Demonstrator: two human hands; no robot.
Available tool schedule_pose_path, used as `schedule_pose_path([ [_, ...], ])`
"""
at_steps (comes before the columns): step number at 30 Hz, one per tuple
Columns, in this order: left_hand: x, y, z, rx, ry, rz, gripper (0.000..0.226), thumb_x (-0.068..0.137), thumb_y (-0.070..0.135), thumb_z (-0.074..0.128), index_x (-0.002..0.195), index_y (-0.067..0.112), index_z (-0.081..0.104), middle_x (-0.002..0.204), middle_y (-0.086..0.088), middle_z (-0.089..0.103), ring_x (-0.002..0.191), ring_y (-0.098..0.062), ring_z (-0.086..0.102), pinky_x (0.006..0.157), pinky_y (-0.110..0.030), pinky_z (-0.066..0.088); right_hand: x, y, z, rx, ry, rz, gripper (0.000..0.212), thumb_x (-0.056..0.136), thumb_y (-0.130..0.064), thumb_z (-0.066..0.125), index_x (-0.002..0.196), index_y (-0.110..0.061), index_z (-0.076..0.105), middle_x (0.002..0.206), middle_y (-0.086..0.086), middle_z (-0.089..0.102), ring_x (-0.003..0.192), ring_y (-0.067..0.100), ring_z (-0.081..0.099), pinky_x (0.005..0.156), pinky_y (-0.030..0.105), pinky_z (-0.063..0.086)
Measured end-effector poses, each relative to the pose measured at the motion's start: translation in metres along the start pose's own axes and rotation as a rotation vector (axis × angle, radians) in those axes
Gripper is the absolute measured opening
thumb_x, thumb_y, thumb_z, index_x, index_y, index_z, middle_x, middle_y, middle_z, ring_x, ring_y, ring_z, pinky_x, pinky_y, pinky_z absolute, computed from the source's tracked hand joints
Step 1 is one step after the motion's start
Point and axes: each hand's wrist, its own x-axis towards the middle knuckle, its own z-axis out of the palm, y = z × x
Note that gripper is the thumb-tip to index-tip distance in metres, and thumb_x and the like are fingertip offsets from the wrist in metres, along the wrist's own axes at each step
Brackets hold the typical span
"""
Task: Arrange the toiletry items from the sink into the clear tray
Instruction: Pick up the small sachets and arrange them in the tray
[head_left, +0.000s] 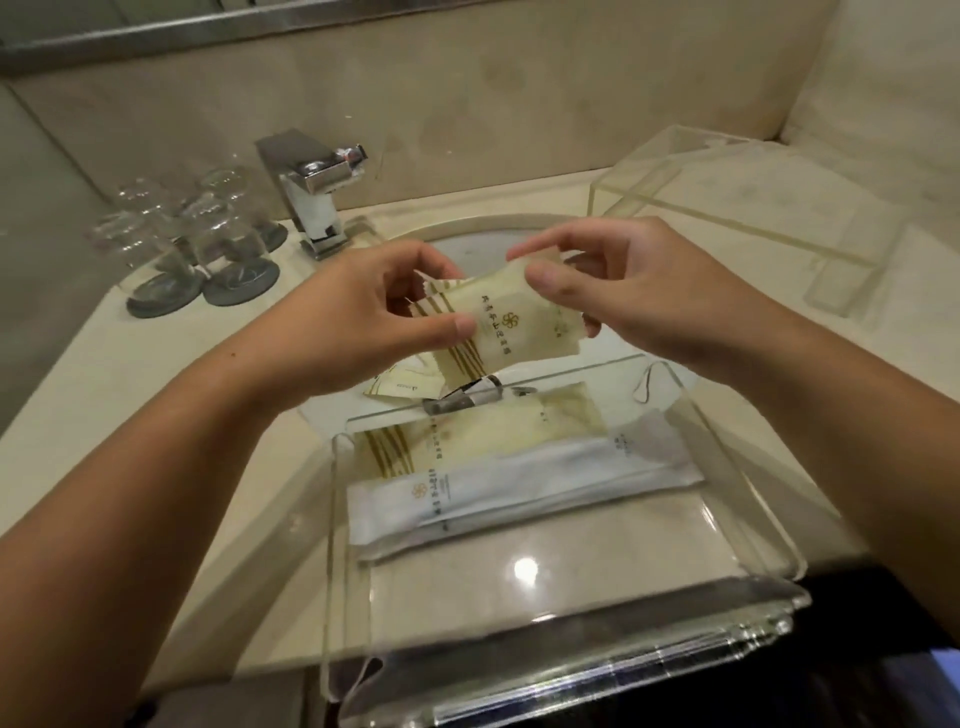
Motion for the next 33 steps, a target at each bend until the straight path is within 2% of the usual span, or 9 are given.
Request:
schedule_pose_path([
  [2, -0.015, 0.006, -0.002, 0.018, -0.023, 0.010, 0.031, 0.081, 0.040, 0.077, 0.110, 0.034, 0.066, 0.098, -0.001, 0.078, 0.086, -0.025, 0.074, 0.080, -0.053, 0.060, -0.010, -0.008, 0.005, -0.022, -0.028, -0.040, 0.024, 0.094, -0.027, 0.068, 0.117, -0.030, 0.070, 0.089, 0.010, 0.075, 0.071, 0.020, 0.067, 0.060, 0.030, 0.055],
  [4, -0.029, 0.011, -0.002, 0.038, -0.031, 0.017, 0.031, 0.081, 0.042, 0.077, 0.109, 0.034, 0.066, 0.095, 0.000, 0.078, 0.082, -0.023, 0.074, 0.076, -0.050, 0.060, -0.020, -0.013, 0.011, -0.066, -0.049, -0.082, 0.026, 0.093, -0.022, 0.069, 0.117, -0.032, 0.070, 0.090, 0.011, 0.075, 0.082, 0.027, 0.071, 0.069, 0.041, 0.060],
  [6, -0.043, 0.014, -0.001, 0.054, -0.038, 0.021, 0.030, 0.080, 0.042, 0.077, 0.107, 0.032, 0.067, 0.090, -0.001, 0.078, 0.077, -0.025, 0.072, 0.071, -0.045, 0.059, -0.028, -0.016, 0.017, -0.139, -0.064, -0.111, 0.025, 0.091, -0.022, 0.071, 0.114, -0.033, 0.072, 0.093, 0.004, 0.075, 0.084, 0.022, 0.070, 0.074, 0.044, 0.058],
  [8, -0.056, 0.014, 0.000, 0.070, -0.046, 0.013, 0.028, 0.081, 0.041, 0.077, 0.106, 0.031, 0.067, 0.087, -0.001, 0.078, 0.075, -0.025, 0.070, 0.067, -0.042, 0.056, -0.036, -0.017, 0.024, -0.183, -0.089, -0.110, 0.024, 0.090, -0.024, 0.072, 0.112, -0.034, 0.073, 0.098, -0.003, 0.075, 0.086, 0.016, 0.070, 0.074, 0.041, 0.059],
  [12, -0.080, 0.011, 0.002, 0.093, -0.080, -0.025, 0.026, 0.082, 0.043, 0.076, 0.104, 0.034, 0.065, 0.089, 0.003, 0.078, 0.073, -0.019, 0.070, 0.067, -0.039, 0.056, -0.052, -0.020, 0.037, -0.257, -0.133, -0.119, 0.025, 0.088, -0.028, 0.073, 0.112, -0.036, 0.073, 0.096, -0.018, 0.072, 0.071, 0.002, 0.062, 0.063, 0.013, 0.045],
  [16, -0.102, 0.008, 0.007, 0.120, -0.113, -0.053, 0.026, 0.084, 0.045, 0.074, 0.106, 0.039, 0.062, 0.090, 0.008, 0.078, 0.073, -0.012, 0.069, 0.066, -0.033, 0.057, -0.066, -0.024, 0.050, -0.364, -0.159, -0.121, 0.022, 0.087, -0.033, 0.073, 0.107, -0.042, 0.073, 0.091, -0.027, 0.066, 0.072, -0.008, 0.058, 0.063, 0.008, 0.039],
  [24, -0.133, 0.006, 0.018, 0.142, -0.102, -0.085, 0.023, 0.082, 0.047, 0.075, 0.100, 0.039, 0.064, 0.087, 0.015, 0.076, 0.073, -0.008, 0.067, 0.059, -0.020, 0.052, -0.086, -0.031, 0.063, -0.469, -0.231, -0.132, 0.022, 0.086, -0.042, 0.069, 0.107, -0.049, 0.069, 0.100, -0.023, 0.070, 0.090, -0.009, 0.059, 0.069, 0.007, 0.037],
  [29, -0.144, 0.005, 0.021, 0.194, -0.092, -0.089, 0.022, 0.080, 0.050, 0.075, 0.097, 0.042, 0.064, 0.087, 0.026, 0.071, 0.075, -0.004, 0.066, 0.061, -0.016, 0.049, -0.096, -0.033, 0.070, -0.466, -0.244, -0.134, 0.023, 0.088, -0.041, 0.068, 0.110, -0.044, 0.069, 0.097, -0.023, 0.069, 0.095, -0.001, 0.062, 0.084, 0.020, 0.048],
  [33, -0.151, 0.004, 0.025, 0.286, -0.049, -0.073, 0.027, 0.075, 0.058, 0.072, 0.096, 0.044, 0.064, 0.086, 0.019, 0.070, 0.078, -0.005, 0.064, 0.065, -0.022, 0.051, -0.100, -0.033, 0.074, -0.512, -0.243, -0.162, 0.023, 0.088, -0.042, 0.068, 0.110, -0.042, 0.069, 0.101, -0.022, 0.064, 0.094, -0.003, 0.056, 0.079, 0.012, 0.039],
])
